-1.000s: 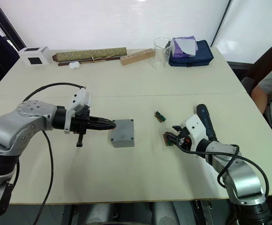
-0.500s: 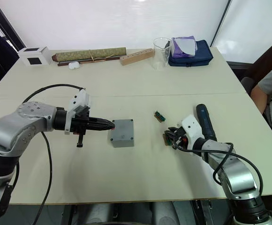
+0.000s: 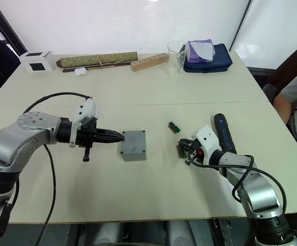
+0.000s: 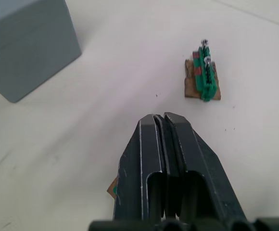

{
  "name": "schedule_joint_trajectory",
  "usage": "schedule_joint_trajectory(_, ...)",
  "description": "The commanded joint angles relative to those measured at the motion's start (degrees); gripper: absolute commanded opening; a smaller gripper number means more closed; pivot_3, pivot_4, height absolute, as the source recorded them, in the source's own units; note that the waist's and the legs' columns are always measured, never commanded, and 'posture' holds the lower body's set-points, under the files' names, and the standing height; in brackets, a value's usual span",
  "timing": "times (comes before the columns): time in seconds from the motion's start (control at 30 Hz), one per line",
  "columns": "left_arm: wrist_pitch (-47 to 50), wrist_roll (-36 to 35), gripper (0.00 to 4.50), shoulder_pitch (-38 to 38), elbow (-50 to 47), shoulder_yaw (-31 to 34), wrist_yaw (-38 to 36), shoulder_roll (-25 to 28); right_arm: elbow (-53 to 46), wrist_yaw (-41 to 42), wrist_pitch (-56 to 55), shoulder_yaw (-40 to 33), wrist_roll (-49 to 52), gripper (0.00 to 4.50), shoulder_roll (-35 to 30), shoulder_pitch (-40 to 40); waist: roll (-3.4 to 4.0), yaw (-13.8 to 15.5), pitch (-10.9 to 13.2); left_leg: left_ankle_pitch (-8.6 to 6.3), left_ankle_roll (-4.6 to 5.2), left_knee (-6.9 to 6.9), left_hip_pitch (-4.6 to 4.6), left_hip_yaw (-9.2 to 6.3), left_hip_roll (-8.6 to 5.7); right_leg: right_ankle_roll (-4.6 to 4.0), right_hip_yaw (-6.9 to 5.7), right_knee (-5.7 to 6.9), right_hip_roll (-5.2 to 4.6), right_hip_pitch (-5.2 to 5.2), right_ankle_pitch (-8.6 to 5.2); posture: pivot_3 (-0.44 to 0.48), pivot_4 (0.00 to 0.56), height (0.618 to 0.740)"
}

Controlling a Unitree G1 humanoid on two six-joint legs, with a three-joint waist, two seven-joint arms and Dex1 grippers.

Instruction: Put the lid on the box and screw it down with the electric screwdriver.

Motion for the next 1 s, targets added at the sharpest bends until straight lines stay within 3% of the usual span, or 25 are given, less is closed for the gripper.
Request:
schedule_joint_trajectory(0.03, -1.4, 0.7, 0.0, 0.4, 0.2, 0.5, -0.2, 0.7, -4.9, 1.3, -1.1, -2.4, 1.3, 0.07, -1.9, -1.5, 0.0, 0.0, 0.0, 0.0, 0.0, 0.0, 0.0, 0.0, 0.0, 0.0, 0.0, 0.0, 0.0, 0.0, 0.0, 0.0, 0.15, 0.74)
schedule_joint_trajectory(0.17, -2.0, 1.2, 0.0, 0.8, 2.1, 0.9, -0.4, 0.8, -6.9, 1.3, 0.3, -2.1, 1.9, 0.07, -2.6, -5.1, 0.01, -0.2, 0.0, 0.0, 0.0, 0.0, 0.01, 0.0, 0.0, 0.0, 0.0, 0.01, 0.0, 0.0, 0.0, 0.0, 0.15, 0.74)
schedule_joint_trajectory(0.4, -2.9, 2.0, 0.0, 3.4, 5.9, 2.6, 1.0, 0.5, -5.1, 0.2, 2.9, 6.0, 2.1, 0.07, 2.9, -16.2, 0.01, -0.2, 0.0, 0.0, 0.0, 0.0, 0.0, -0.01, 0.02, 0.0, 0.0, 0.02, 0.01, -0.03, 0.0, 0.0, 0.15, 0.74)
schedule_joint_trajectory(0.7, -1.3, 0.2, 0.0, 5.7, 3.7, 5.7, 5.8, -1.7, 3.0, 0.1, -2.4, 13.4, -2.5, 0.07, 8.9, -19.3, 0.0, 0.0, 0.0, 0.0, 0.0, 0.18, -0.11, -0.02, -0.04, 0.0, -0.05, 0.06, -0.09, -0.03, 0.02, 0.0, 0.15, 0.74)
schedule_joint_trajectory(1.0, 1.2, -2.9, 0.0, 7.0, 0.4, 8.2, 8.2, -2.1, 6.8, 1.5, -4.0, 15.3, -4.2, 0.07, 10.3, -20.7, 0.0, -0.1, 0.0, 0.0, 0.0, 0.18, -0.1, -0.03, -0.03, 0.0, -0.05, 0.09, -0.08, -0.05, 0.02, 0.0, 0.15, 0.74)
